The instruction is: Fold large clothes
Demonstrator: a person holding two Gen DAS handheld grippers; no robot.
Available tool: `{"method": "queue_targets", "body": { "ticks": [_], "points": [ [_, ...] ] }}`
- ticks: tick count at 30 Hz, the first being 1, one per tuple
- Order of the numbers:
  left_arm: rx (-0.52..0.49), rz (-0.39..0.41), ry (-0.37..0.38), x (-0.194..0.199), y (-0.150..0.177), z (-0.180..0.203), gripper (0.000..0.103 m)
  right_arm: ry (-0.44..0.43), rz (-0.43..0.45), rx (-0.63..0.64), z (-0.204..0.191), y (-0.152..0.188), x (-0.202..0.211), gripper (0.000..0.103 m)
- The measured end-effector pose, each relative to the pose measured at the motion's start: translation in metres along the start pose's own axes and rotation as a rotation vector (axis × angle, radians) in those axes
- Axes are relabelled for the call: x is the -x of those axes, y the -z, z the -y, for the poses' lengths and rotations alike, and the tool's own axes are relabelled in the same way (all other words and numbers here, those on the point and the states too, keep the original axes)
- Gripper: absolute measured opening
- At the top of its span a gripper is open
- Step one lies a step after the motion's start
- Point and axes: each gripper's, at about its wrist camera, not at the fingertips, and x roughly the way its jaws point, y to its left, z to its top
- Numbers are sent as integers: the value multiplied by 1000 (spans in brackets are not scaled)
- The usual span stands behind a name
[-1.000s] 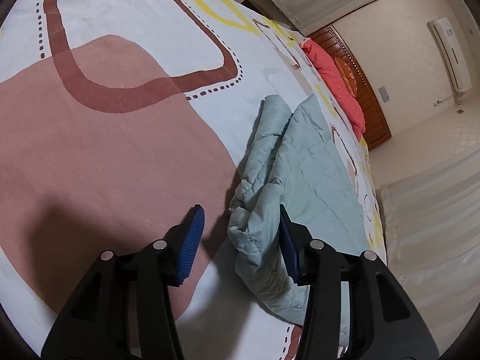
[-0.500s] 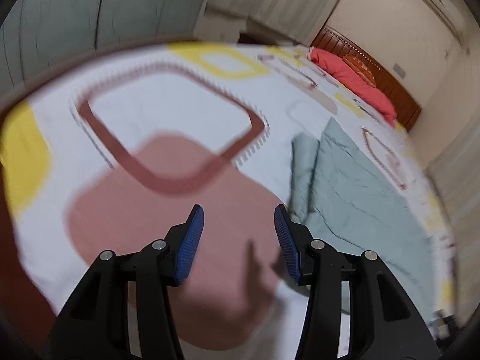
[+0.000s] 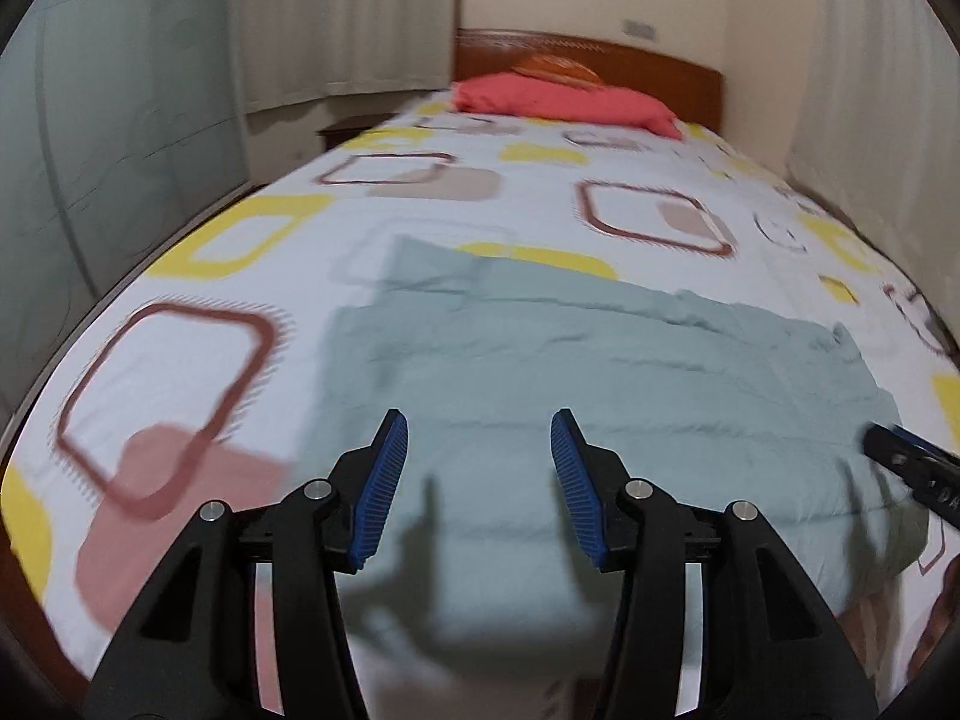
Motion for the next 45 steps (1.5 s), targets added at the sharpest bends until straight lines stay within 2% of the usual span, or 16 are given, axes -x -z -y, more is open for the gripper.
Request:
{"method": "queue_targets", "body": {
  "ticks": [3, 7, 9, 12, 18, 34, 45],
  "points": [
    [-14, -15, 0, -20, -10, 19, 50, -14, -11, 49, -31, -11, -18, 45],
    [-58, -55, -60, -48, -8, 36, 50, 2, -25, 85, -52, -13, -38, 45],
    [-70, -85, -85, -64, -2, 37, 50, 18, -45, 95, -58, -8, -50, 45],
    [-90, -89, -106, -73, 7, 39, 49, 49, -66, 113, -62, 2, -68, 45],
    [-98, -123, -105, -85, 15, 41, 47, 93, -79, 153, -68, 12, -86, 45],
    [-108, -126, -118, -89, 18, 44, 47, 94, -62, 153, -69, 18, -88, 45],
    [-54, -138, -59, -77, 12, 30, 50, 87, -49, 150, -67, 18, -86, 45]
  ]
}}
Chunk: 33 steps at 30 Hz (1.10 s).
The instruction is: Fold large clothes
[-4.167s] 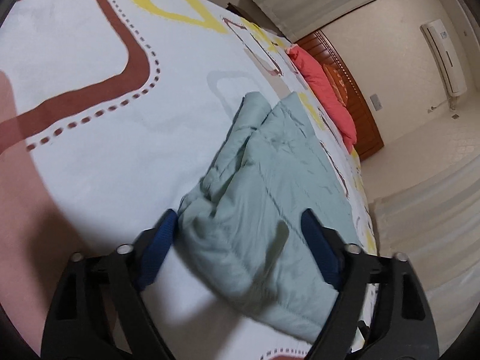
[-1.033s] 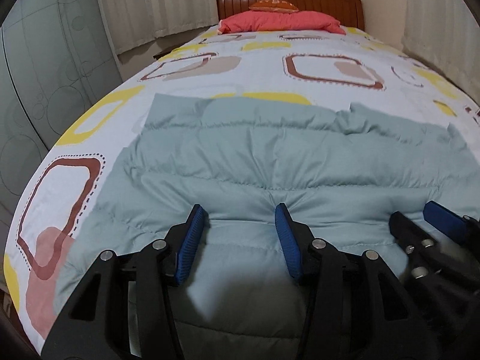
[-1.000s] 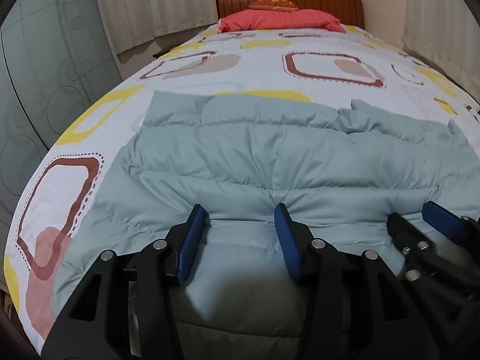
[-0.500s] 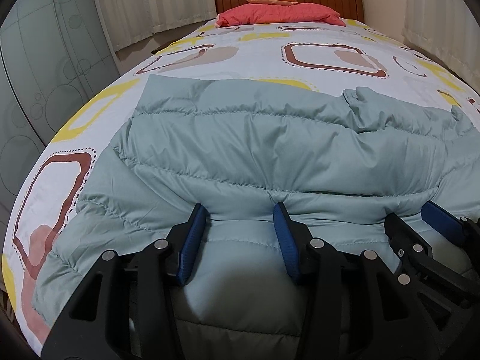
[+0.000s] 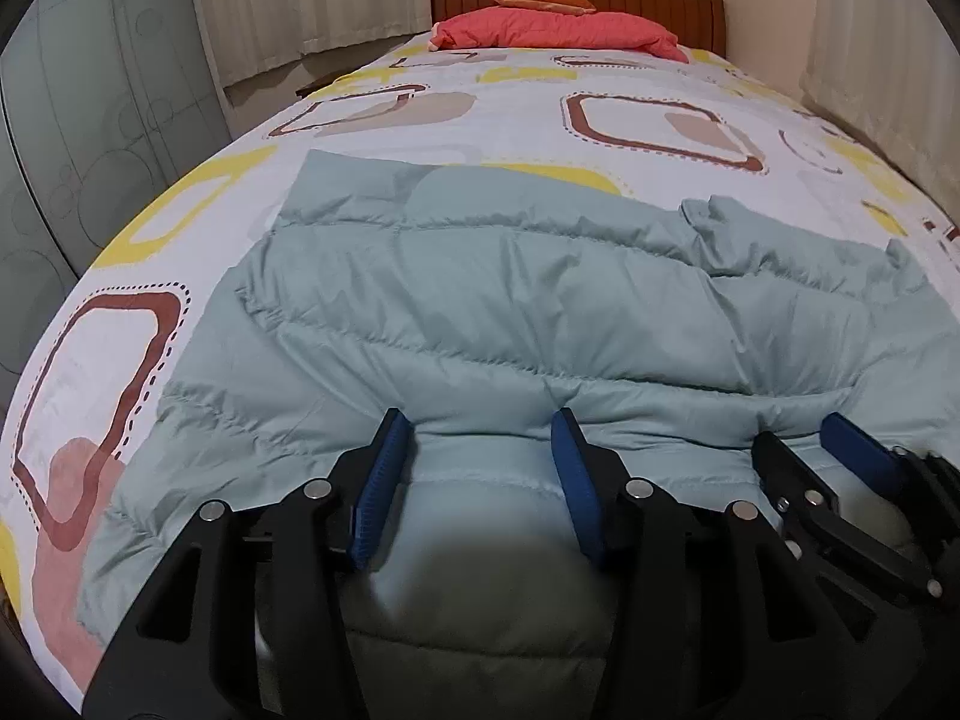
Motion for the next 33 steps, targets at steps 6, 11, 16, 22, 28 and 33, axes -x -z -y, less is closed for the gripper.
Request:
{"method": "queue_targets", "body": {
  "ticks": [6, 11, 16, 22, 28, 33],
  "points": [
    [119, 33, 35, 26, -3, -37, 63, -1, 1, 0, 1, -1, 0, 45],
    [355, 54, 71, 42, -2, -104, 71, -1, 2, 0, 1, -1, 0, 45],
    [615, 25, 190, 41, 26, -161, 71, -1, 2, 0, 1, -1, 0, 45],
    [767, -105, 511, -6, 46, -169, 77, -2, 2, 0, 1, -1, 0, 45],
    [731, -59, 584, -13, 34, -149, 71, 1, 3, 0, 0, -2, 0, 45],
    [635, -22, 540, -9, 26, -131, 62, 8, 0, 6, -3, -3, 3, 45]
  ]
}}
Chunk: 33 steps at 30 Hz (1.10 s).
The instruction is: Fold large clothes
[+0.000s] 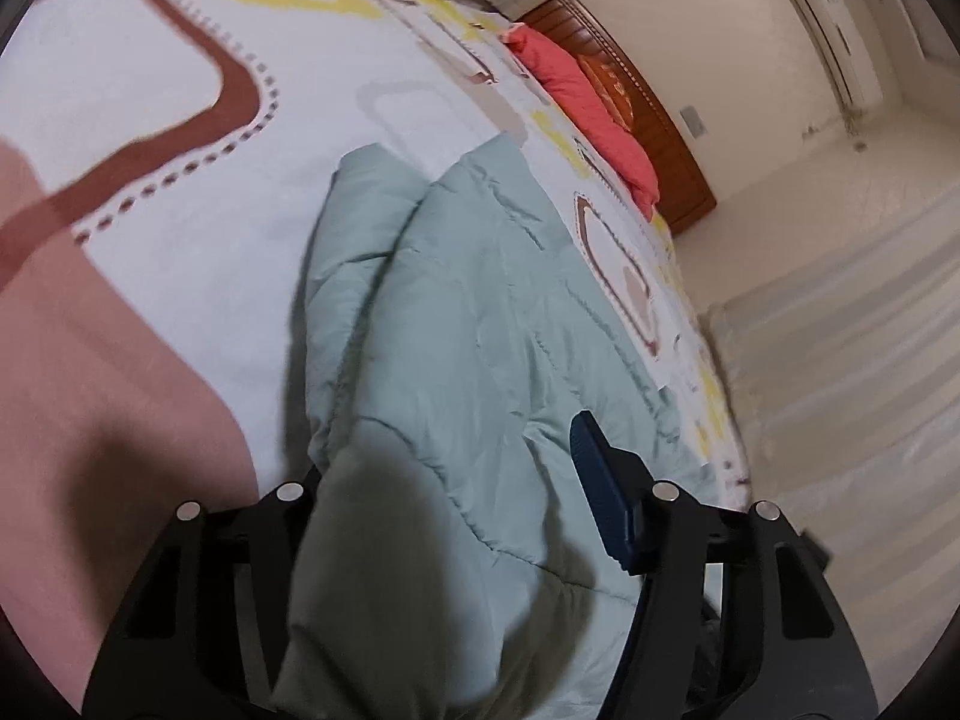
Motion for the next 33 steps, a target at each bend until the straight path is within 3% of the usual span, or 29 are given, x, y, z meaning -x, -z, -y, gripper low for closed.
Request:
{"method": "queue_targets", "body": {
  "ticks": [1, 3, 6, 8, 14, 22, 25, 28, 33],
  "points": [
    [-7, 3, -13, -3, 1, 1, 61, 1, 1, 1, -1, 0, 0, 45],
    [-5, 8, -38, -5, -1, -2, 42, 2, 2, 1, -1, 0, 0, 45],
    [0, 30, -40, -1, -2, -4, 28, -3, 3, -2, -1, -1, 1, 45],
    [-22, 46, -43, 4, -3, -2, 24, -17, 3, -15, 1, -2, 4, 46],
    [-99, 77, -64, 12, -2, 13, 22, -27, 34, -93, 34, -3, 29, 47],
    [-101, 70, -80, 16, 0, 10, 22, 57, 88, -286, 130, 16, 68, 47],
    [-103, 67, -87, 15, 1, 9, 22, 36, 89, -387, 169, 19, 66, 48],
    [-106, 69, -93, 17, 2, 9, 22, -21, 72, -494, 197, 22, 55, 63],
    [-107, 69, -94, 17, 2, 9, 22, -80, 42, -571, 213, 28, 36, 64]
  ]
}}
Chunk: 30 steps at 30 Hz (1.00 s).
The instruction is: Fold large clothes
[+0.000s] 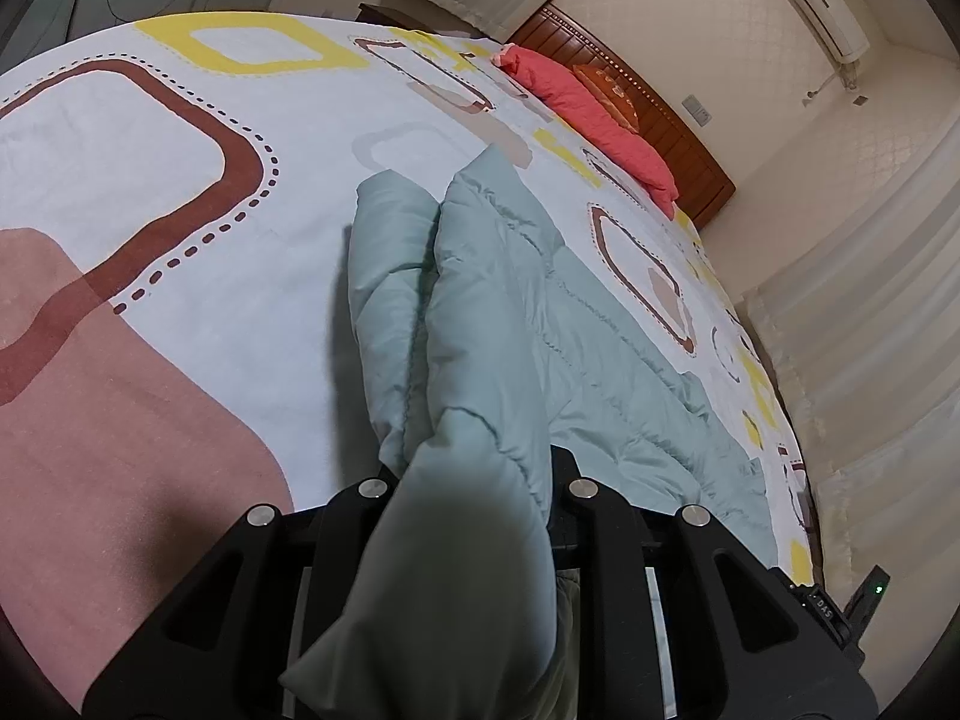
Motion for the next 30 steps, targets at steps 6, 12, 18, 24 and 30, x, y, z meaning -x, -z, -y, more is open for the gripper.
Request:
{"method": "queue_targets", "body": {
  "ticks": [6, 12, 18, 24, 30],
  "points": [
    [-32, 15, -12, 3, -1, 6, 22, -23, 14, -47, 12, 7, -7, 56],
    [-43, 20, -29, 2, 0, 7, 22, -25, 18, -50, 16, 8, -10, 44],
    [-45, 12, -37, 1, -1, 7, 22, -17, 39, -22, 16, 7, 0, 49],
    [-44, 9, -39, 1, -1, 7, 22, -38, 33, -59, 25, 7, 0, 60],
    [-43, 10, -39, 1, -1, 8, 22, -39, 50, -88, 38, 2, 6, 64]
  ]
}}
